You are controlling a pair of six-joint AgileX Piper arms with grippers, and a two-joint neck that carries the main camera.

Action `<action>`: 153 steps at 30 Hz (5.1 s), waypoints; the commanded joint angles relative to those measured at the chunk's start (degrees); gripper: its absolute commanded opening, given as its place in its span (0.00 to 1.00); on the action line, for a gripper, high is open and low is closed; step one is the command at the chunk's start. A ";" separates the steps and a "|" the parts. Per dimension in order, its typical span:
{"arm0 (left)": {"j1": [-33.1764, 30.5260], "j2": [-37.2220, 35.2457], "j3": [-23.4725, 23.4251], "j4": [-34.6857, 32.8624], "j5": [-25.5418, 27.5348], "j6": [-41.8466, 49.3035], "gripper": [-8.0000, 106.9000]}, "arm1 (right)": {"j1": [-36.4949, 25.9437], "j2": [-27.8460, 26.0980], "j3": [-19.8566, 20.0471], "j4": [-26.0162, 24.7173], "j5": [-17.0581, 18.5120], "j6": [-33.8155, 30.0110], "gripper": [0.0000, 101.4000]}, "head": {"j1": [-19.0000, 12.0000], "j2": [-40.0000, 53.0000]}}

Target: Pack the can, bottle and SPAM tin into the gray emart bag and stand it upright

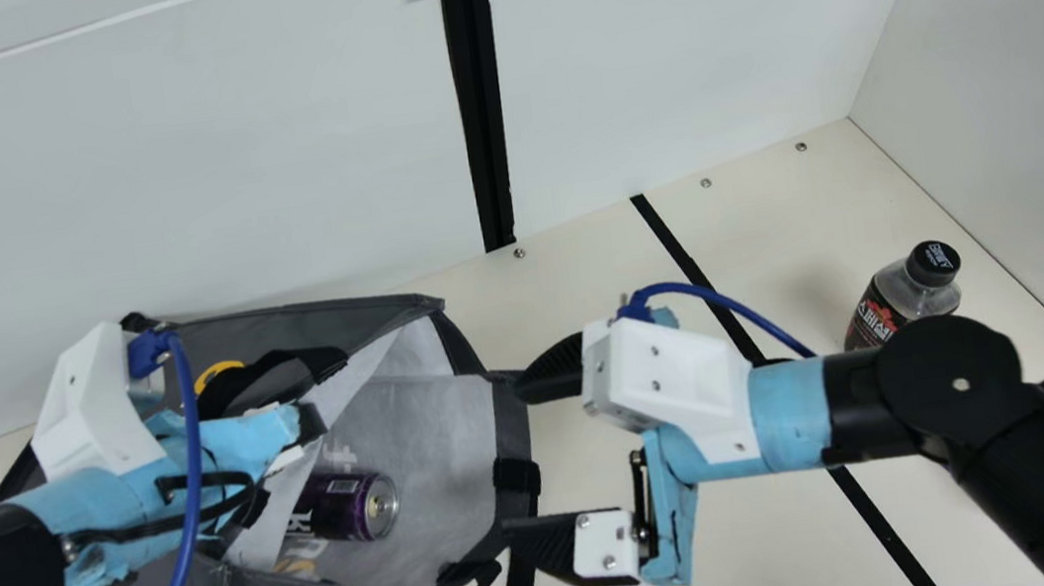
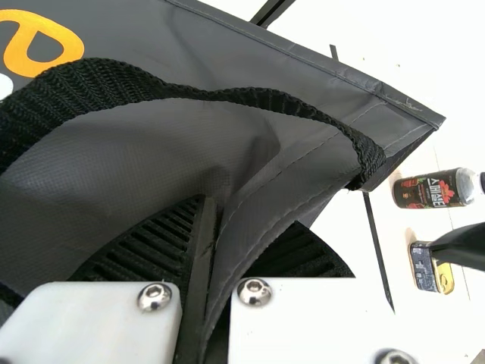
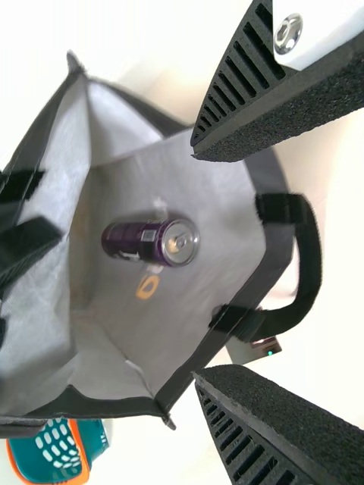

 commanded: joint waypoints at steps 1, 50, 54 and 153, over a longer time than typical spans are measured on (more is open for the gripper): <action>0.00 0.00 0.00 0.00 0.00 0.00 0.00 | -2.14 -0.46 -0.26 -0.75 0.57 -0.07 0.94 | -1.30 -0.14; 0.00 0.00 0.00 0.00 0.00 0.00 0.00 | -16.16 -12.20 -16.68 -42.81 -0.27 45.54 0.94 | -1.30 -0.14; 0.00 0.00 0.00 0.00 0.00 0.00 0.00 | -16.91 -12.42 -19.36 -45.17 2.62 48.88 0.94 | -1.30 -0.14; 0.00 0.00 0.00 0.00 0.00 0.00 0.00 | -40.71 -9.03 -23.01 -53.39 8.85 58.96 0.94 | -1.30 -0.14</action>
